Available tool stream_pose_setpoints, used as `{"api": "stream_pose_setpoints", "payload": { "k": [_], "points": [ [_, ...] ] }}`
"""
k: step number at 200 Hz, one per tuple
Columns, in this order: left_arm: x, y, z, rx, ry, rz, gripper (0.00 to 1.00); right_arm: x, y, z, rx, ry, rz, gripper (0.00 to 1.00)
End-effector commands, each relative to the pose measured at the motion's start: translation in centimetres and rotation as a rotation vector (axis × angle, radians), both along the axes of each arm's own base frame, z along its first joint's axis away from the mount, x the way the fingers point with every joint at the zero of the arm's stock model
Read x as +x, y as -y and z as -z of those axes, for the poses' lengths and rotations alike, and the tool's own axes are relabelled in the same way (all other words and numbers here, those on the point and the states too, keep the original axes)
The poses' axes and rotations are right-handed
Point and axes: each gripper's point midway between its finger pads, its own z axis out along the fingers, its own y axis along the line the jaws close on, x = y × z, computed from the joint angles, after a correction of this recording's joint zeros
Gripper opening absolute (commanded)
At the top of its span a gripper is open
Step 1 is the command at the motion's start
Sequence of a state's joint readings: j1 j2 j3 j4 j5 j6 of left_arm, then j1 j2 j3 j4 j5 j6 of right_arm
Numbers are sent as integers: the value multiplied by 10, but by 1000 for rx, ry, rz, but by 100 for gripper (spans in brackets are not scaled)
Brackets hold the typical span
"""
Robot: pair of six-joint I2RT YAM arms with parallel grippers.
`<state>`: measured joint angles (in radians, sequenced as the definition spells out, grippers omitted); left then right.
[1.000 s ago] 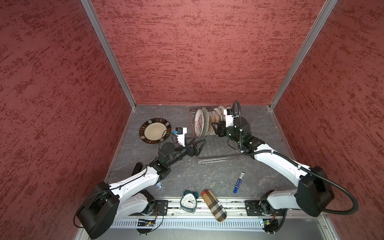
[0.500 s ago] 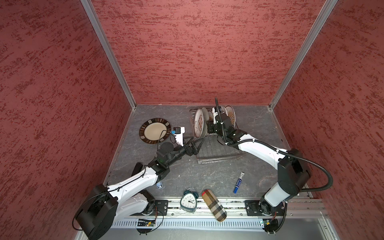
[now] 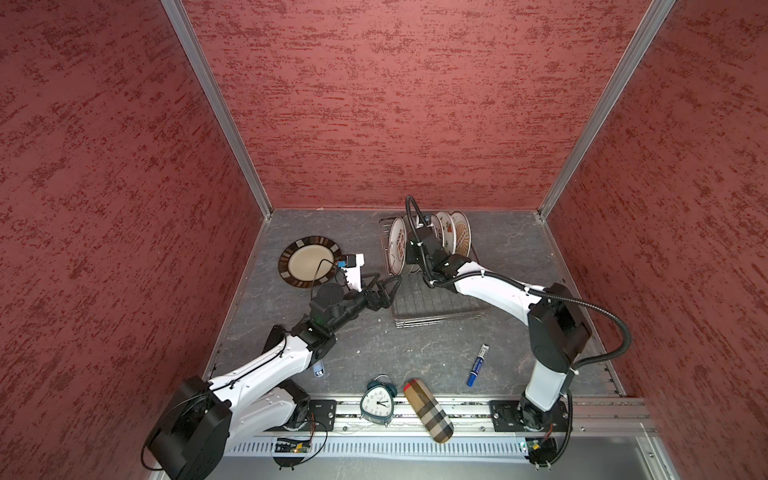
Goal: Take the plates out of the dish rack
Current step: 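Grasp the rim of the white line-patterned plate with the right gripper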
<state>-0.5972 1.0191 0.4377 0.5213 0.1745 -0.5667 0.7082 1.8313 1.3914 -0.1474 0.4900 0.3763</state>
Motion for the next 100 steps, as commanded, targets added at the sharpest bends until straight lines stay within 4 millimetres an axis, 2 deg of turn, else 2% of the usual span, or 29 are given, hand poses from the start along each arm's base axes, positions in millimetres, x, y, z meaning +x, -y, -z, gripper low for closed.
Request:
{"api": "stream_pose_setpoints", "payload": {
  "k": [1, 18, 22, 42, 85, 100],
  "points": [
    [-2, -11, 5, 25, 9, -32, 99, 9, 9, 0, -52, 21, 89, 24],
    [-2, -15, 7, 31, 10, -56, 99, 14, 11, 7, -81, 18, 129, 24],
    [-1, -17, 15, 53, -18, -63, 99, 15, 12, 8, -90, 17, 136, 24],
    [2, -28, 21, 69, -39, -104, 99, 18, 12, 13, -113, 10, 170, 23],
    [0, -36, 22, 44, -37, -120, 100, 22, 8, 11, -123, 36, 195, 13],
    [0, -36, 26, 49, -45, -117, 99, 22, 8, 4, -129, 71, 211, 8]
  ]
}}
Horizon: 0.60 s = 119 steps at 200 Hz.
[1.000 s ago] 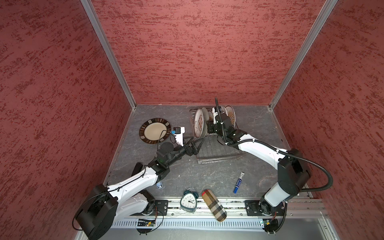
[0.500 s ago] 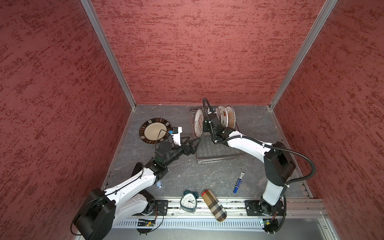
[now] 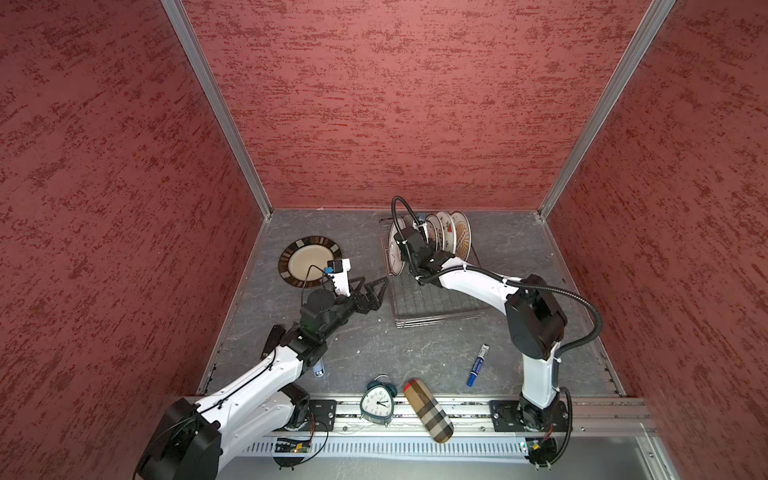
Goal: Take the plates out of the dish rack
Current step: 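Grasp the rim of the white line-patterned plate with the right gripper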
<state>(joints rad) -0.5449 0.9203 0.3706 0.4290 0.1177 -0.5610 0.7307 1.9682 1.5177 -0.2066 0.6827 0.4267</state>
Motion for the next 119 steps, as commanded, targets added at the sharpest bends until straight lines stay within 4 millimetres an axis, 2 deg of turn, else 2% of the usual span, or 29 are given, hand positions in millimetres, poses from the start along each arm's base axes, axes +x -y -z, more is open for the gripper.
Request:
{"api": "stream_pose_setpoints", "payload": {
  "k": [1, 45, 94, 99, 119],
  "points": [
    [0, -3, 4, 9, -1, -9, 99, 2, 4, -12, -46, 50, 51, 8],
    [3, -3, 8, 1, -15, -15, 99, 3, 4, -34, -79, 107, 76, 6],
    [0, 1, 13, -17, -34, 11, 100, -2, 6, -83, -91, 195, 61, 4],
    [0, 1, 6, -34, -6, 12, 99, -4, 7, -88, -91, 201, 59, 3],
    [0, 1, 4, -45, -2, 12, 99, -9, 14, -103, -94, 224, 65, 3]
  ]
}}
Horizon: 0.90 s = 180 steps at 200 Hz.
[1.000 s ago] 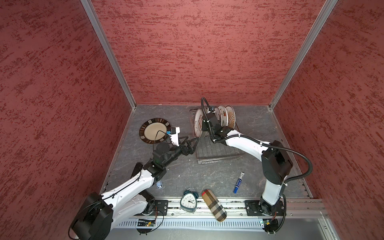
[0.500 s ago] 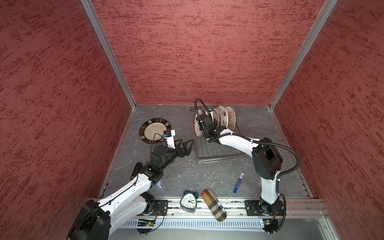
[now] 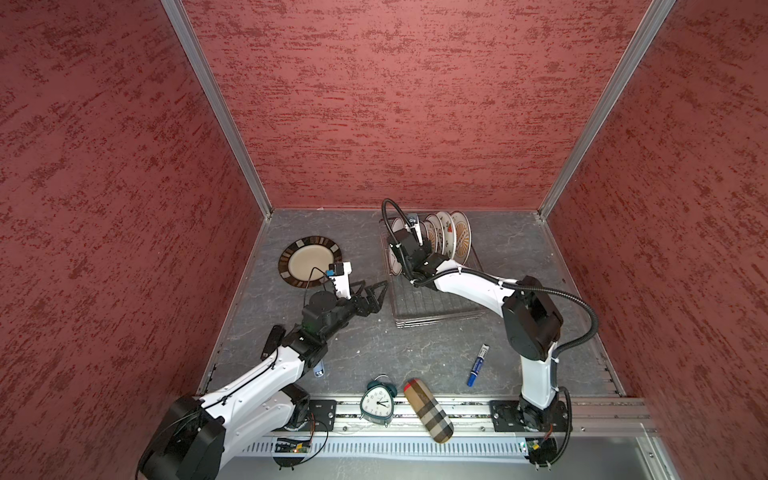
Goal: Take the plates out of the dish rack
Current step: 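Grasp the rim of the white line-patterned plate with the right gripper, then lift the white plate out of the rack toward the left gripper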
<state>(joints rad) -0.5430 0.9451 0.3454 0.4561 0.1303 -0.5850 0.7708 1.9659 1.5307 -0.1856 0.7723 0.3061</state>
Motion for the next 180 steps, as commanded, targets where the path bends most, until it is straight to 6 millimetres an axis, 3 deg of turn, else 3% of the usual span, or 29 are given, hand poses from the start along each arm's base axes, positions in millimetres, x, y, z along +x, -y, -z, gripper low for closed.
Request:
{"api": "stream_pose_setpoints", "payload": {
  "k": [1, 49, 98, 142, 150, 180],
  "points": [
    [0, 0, -10, -37, 34, 4, 99, -3, 22, -87, 30, 176, 75, 3],
    [1, -2, -11, -69, 35, -9, 99, -21, 38, -103, 39, 207, 84, 1],
    [1, 3, -12, -89, 29, 10, 99, -50, 45, -125, 88, 222, 12, 1],
    [-1, 8, -13, -98, 28, 29, 99, -77, 70, -133, 132, 253, 20, 0],
    [-2, 10, -13, -98, 29, 34, 99, -85, 77, -142, 166, 275, 11, 0],
    [-8, 14, -15, -124, 49, 61, 100, -103, 80, -142, 241, 278, -82, 0]
  ]
}}
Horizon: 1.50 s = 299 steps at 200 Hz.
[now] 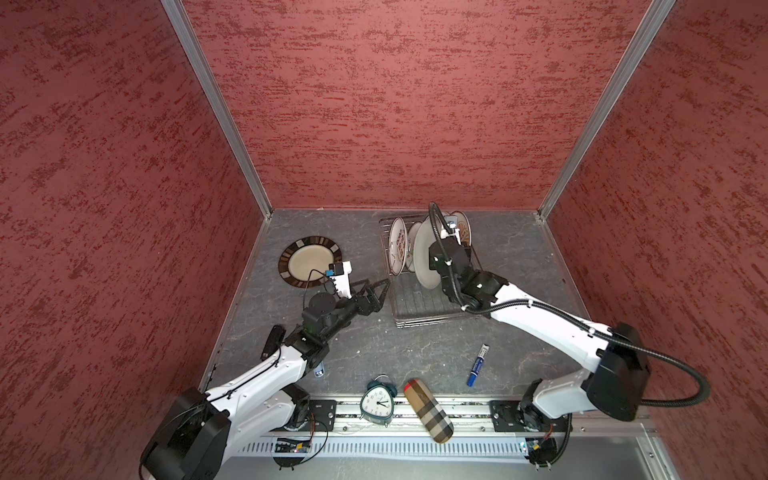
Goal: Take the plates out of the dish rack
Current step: 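Lift the white plate out of the rack toward the left gripper, then grasp the white plate rim with the left gripper while the right gripper holds it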
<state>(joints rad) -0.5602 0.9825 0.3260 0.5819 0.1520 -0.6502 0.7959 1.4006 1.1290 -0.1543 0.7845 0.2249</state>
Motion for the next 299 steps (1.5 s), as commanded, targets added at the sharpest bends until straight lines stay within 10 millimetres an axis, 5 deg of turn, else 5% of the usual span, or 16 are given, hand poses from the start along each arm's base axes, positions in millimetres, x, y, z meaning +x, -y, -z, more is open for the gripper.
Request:
{"api": "stream_pose_setpoints", "payload": {
  "k": [1, 81, 152, 231, 299],
  "points": [
    [-6, 4, -6, -37, 34, 29, 100, -10, 2, -50, 186, 138, -50, 0],
    [-26, 23, -11, -56, 52, 130, 99, -34, 18, -44, 419, 129, -245, 0],
    [-17, 32, -3, -54, 21, 142, 99, -43, 26, -40, 707, 107, -453, 0],
    [-1, 42, -3, -177, -91, 122, 100, -55, 1, -29, 937, 9, -664, 0],
    [7, 55, 0, -212, -163, 137, 73, -53, -4, -11, 1009, -62, -653, 2]
  ]
}}
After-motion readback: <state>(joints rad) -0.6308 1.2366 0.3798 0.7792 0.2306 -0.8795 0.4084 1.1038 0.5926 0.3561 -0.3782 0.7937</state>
